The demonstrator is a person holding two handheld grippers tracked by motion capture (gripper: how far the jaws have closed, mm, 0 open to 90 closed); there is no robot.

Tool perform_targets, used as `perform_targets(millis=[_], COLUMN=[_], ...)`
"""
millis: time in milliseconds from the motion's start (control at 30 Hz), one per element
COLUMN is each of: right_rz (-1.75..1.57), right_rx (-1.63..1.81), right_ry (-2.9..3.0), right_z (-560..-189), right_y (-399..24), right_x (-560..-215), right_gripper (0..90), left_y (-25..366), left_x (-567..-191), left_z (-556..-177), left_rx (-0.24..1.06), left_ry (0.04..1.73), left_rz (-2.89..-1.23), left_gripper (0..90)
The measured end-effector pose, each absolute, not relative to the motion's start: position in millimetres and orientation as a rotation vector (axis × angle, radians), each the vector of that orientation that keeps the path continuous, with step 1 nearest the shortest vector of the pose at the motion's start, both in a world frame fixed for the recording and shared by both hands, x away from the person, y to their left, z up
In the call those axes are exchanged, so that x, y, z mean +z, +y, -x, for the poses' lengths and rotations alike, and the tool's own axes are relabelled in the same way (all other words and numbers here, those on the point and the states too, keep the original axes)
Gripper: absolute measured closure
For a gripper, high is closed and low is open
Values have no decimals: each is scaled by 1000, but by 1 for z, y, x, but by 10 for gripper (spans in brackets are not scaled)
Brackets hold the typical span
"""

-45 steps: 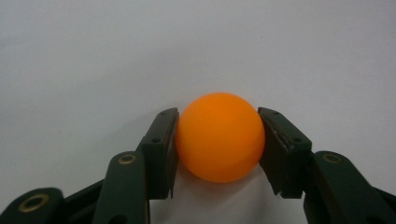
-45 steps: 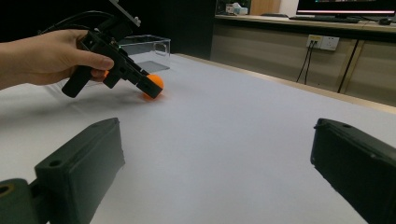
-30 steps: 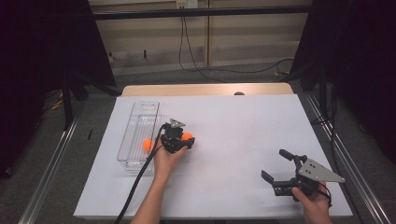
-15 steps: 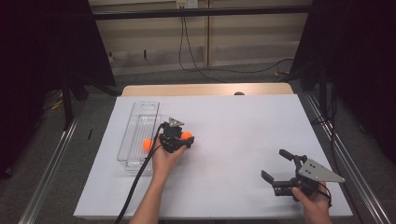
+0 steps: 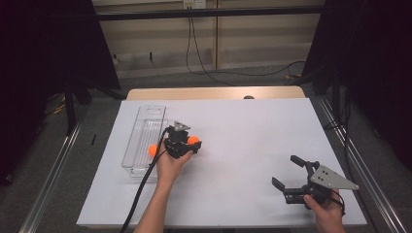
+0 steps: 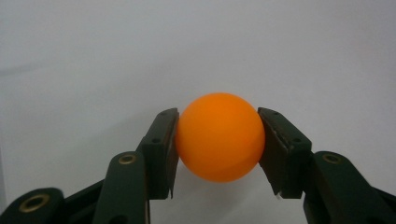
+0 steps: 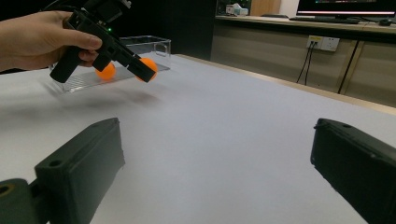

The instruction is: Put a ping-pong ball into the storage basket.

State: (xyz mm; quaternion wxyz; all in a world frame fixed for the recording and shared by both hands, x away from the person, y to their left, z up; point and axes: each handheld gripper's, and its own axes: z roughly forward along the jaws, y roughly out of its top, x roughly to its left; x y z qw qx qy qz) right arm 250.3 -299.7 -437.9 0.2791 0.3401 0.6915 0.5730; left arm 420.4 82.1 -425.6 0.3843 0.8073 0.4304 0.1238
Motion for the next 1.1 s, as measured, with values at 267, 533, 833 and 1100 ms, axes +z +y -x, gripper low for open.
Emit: perform_targets(millis=[267,533,833,1100], right_rz=[-912,-913,-911,-912], right_rx=[1538,1537,1535,1535], right_ry=[1854,1854,1855,1856], right_z=[-250,-250,-250,-250], right_y=[-300,-299,-299,-299], right_x=[-438,-438,-438,-438], right_gripper=[20,20,20,20], left_y=[83,86,90,91], left_x=[-422,-418,-413,-409], left_z=[-419,-419,-418,-417], left_rx=[316,324,328,332], left_ry=[1091,1094,1097,1093], left_rz=[-2057,-2050,-2045,-2045], left_gripper=[508,508,508,508])
